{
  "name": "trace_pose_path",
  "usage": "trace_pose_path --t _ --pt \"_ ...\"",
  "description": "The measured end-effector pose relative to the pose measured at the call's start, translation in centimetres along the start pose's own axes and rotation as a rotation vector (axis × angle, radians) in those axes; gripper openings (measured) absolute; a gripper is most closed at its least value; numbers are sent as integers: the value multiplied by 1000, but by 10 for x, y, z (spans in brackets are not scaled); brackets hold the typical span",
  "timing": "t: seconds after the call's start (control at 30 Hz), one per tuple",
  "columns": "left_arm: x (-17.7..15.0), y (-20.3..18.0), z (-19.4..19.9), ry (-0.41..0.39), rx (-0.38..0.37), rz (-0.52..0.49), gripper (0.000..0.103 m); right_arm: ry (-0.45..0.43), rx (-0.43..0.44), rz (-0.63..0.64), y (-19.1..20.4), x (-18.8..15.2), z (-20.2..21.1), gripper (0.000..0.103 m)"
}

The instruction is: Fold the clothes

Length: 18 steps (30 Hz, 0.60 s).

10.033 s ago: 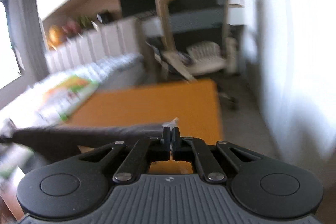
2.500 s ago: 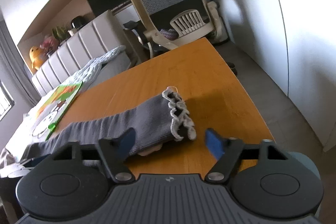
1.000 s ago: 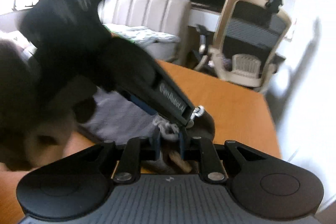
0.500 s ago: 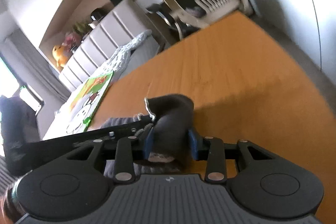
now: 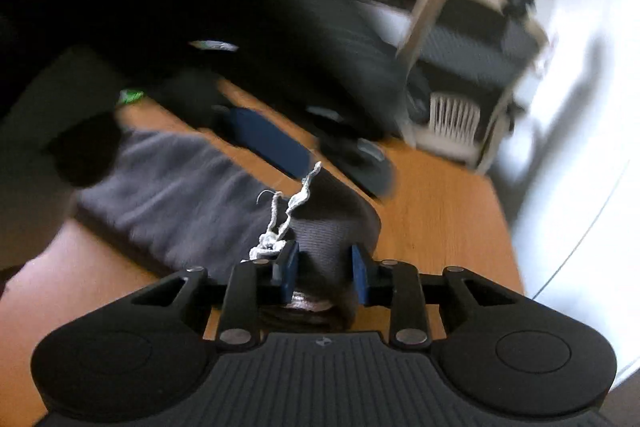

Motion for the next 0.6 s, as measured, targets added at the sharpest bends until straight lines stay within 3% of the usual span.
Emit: trace_pose_path --t 0.1,0.17,0.5,0.57,0.6 --pt "-8 16 -21 65 27 50 50 -11 30 -38 -4 0 5 30" --pt "-12 27 -28 79 -14 97 52 -26 80 -140 -19 -2 10 31" --pt "-20 31 -24 75 -19 112 51 -77 371 -985 -96 -50 -10 44" --pt "-19 31 -22 70 -13 112 51 -87 397 -989 -92 -52 -13 42" --pt "-18 32 -20 68 -14 116 51 -85 385 -958 -91 -49 -13 36"
Point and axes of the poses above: each gripper's, at about its wrist camera, not at the fingertips, and z roughly against the way its jaws point, y to its left, x to its top, the point moved 3 cm from there along -z, roughly the way its jaws point, and after that the axes turned 9 degrees about x, right-handed, at the moved point
